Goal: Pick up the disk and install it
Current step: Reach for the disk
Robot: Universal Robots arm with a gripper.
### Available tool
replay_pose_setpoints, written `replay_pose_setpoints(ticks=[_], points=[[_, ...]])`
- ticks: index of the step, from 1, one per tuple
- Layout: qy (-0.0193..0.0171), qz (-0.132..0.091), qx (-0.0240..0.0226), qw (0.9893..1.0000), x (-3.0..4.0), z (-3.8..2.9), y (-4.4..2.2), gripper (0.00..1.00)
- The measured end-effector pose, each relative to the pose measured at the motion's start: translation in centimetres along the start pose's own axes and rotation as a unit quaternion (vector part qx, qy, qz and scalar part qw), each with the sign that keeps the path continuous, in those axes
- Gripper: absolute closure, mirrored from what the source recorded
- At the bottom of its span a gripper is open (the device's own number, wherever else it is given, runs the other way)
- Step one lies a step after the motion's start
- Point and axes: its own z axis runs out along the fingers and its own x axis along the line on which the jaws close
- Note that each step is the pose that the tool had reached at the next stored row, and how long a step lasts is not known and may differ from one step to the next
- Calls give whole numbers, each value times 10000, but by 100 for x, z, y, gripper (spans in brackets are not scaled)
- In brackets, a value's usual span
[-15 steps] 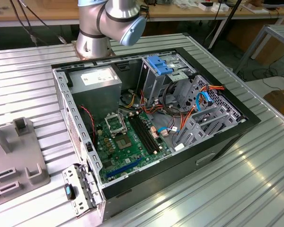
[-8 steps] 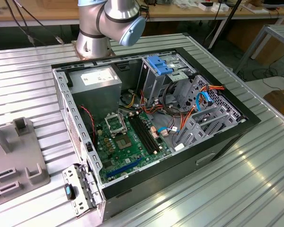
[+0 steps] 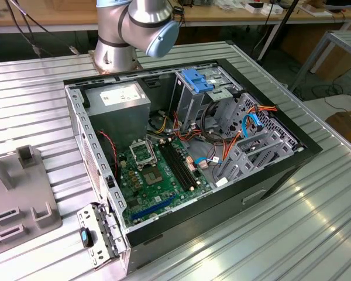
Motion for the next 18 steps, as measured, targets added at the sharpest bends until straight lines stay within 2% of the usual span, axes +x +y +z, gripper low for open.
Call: replay_pose_setpoints(ticks=[1, 15, 16, 17, 18], points=[[0, 0, 0, 10000, 2, 4, 20, 89], [8, -76, -1, 10000, 2, 16, 31, 89], [9, -75, 23, 10000, 4, 27, 33, 89], [14, -77, 80, 9999, 4, 50, 35, 89], [39, -78, 105, 9999, 4, 66, 35, 89]])
